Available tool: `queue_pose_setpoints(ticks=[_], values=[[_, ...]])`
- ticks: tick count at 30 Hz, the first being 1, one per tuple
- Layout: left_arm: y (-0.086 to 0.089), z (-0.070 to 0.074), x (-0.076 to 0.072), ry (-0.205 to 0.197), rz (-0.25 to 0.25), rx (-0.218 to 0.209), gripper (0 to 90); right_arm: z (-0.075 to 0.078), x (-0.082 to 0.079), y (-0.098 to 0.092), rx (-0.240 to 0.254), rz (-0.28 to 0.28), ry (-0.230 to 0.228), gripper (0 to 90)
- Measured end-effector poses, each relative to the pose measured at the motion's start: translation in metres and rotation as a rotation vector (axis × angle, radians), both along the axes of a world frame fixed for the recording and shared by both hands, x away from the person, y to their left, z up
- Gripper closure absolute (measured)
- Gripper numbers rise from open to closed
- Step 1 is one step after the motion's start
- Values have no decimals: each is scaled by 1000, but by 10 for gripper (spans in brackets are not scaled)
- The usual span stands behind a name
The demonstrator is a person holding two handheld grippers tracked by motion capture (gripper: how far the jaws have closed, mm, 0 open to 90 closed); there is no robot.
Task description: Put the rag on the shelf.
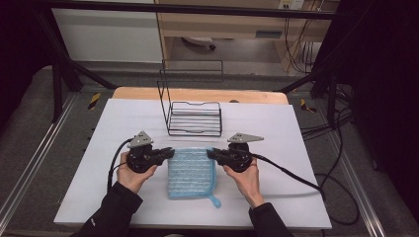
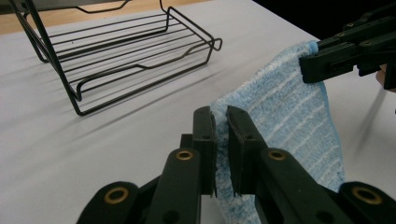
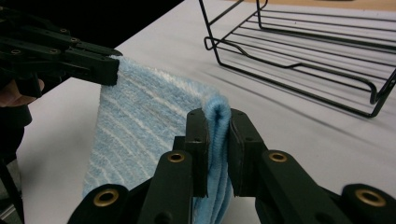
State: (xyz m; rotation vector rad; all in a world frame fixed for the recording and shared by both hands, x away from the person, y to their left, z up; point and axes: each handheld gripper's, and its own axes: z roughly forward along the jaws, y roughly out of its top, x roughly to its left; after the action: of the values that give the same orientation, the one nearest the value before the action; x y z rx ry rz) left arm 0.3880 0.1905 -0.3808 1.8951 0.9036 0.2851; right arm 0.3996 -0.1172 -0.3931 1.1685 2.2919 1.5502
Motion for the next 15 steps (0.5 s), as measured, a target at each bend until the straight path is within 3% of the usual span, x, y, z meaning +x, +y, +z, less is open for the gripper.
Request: queue_pose_setpoints(ticks=[15], values=[[-2, 18, -12, -55, 14, -17, 828, 20, -10, -1, -14, 4, -95, 807]])
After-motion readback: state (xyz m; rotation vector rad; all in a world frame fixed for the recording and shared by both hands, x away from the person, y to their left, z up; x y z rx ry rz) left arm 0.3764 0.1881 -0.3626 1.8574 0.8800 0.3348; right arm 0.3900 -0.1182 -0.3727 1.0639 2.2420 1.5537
